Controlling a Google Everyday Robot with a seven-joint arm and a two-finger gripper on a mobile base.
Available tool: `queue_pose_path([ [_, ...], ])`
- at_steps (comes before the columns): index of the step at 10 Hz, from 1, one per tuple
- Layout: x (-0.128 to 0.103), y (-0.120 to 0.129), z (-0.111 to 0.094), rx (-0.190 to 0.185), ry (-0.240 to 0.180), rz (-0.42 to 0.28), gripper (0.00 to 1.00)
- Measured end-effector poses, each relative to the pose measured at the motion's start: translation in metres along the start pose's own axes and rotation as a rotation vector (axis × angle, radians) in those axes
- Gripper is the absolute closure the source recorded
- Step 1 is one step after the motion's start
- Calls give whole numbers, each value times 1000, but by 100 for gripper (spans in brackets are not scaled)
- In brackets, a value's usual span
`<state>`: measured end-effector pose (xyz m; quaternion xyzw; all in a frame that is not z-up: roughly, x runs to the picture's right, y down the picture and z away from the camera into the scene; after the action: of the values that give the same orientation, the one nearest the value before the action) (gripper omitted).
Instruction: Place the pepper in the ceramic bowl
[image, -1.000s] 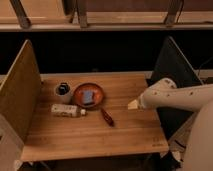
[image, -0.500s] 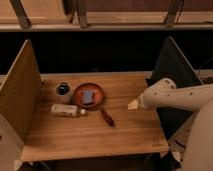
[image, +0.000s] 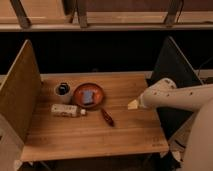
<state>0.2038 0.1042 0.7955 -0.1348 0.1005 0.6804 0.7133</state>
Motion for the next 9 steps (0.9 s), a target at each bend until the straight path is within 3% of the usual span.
queue_pose_path([
  [3,2,1,1,0,4,-2,20],
  [6,23,42,30,-36,87,-68,20],
  [9,27,79,52,-61,153,-143,20],
])
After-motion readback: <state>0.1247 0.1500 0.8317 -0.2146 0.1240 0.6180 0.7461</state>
